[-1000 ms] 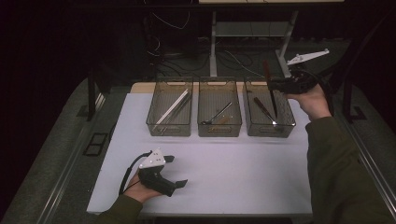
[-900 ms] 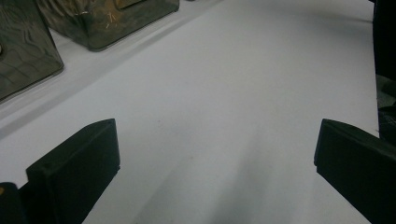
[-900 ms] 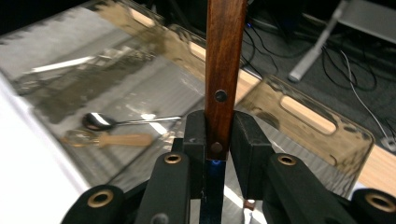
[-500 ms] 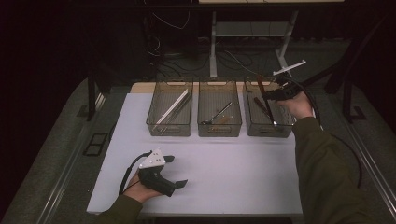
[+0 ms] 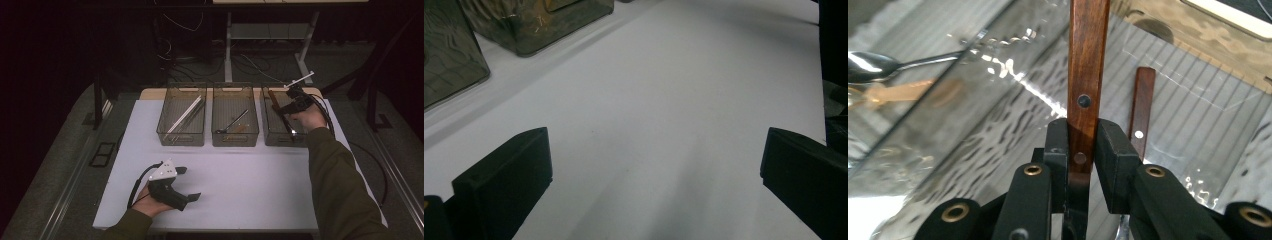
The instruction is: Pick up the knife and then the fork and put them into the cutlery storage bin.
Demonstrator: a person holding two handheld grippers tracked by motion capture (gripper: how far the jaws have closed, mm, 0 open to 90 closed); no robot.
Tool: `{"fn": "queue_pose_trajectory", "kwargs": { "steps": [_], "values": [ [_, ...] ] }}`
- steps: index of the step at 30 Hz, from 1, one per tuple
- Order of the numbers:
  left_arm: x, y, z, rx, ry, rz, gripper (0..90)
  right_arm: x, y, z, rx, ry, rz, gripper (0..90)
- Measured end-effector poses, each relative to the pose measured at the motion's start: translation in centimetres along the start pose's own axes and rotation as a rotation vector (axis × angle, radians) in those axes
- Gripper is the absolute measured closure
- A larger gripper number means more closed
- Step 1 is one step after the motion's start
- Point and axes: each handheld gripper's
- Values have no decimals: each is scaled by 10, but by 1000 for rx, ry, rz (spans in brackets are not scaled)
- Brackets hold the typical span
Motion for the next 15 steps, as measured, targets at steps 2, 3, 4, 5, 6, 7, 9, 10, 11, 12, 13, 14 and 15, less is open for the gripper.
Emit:
{"fn": "queue_pose_trajectory", "kwargs": {
  "steps": [2, 3, 4, 5, 6, 7, 9, 10, 11, 12, 13, 14, 15],
  "values": [
    [0, 0, 0, 0, 0, 0, 0, -2, -5, -3, 21, -23, 8, 752],
    [0, 0, 0, 0, 0, 0, 0, -2, -8, -4, 26, -29, 6, 652],
    [0, 0, 0, -1, 0, 0, 0, -2, -9, -4, 22, -31, -11, 581],
    [0, 0, 0, -1, 0, 0, 0, -2, -9, -5, 15, -37, -21, 556],
    [0, 0, 0, -1, 1, 1, 0, -1, -9, -6, 9, -41, -9, 525],
    [0, 0, 0, -1, 1, 2, 0, -2, -9, -6, 2, -40, -12, 499],
    [0, 0, 0, -1, 0, 2, 0, -2, -6, -7, -18, -38, -16, 478],
    [0, 0, 0, 0, -1, 3, 0, -2, -5, -7, -28, -42, -12, 460],
    [0, 0, 0, 0, -1, 4, 0, -2, -3, -8, -41, -40, -12, 443],
    [0, 0, 0, -1, -1, 5, 0, -1, -1, -9, -51, -42, -12, 434],
    [1, 0, 0, 0, -4, 5, 0, -1, 1, -10, -66, -37, -11, 423],
    [2, 0, 0, 2, -3, 6, 0, -1, 3, -11, -81, -36, -7, 410],
    [3, 0, 0, 1, -7, 7, 0, -2, 4, -12, -94, -42, 2, 399]
  ]
}}
Point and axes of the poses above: each handheld gripper's, and its own axes: y roughly backward along the jaws, z roughly out of its top, x roughly to its left, and after that the axes turned 8 degrees about -x, right-handed
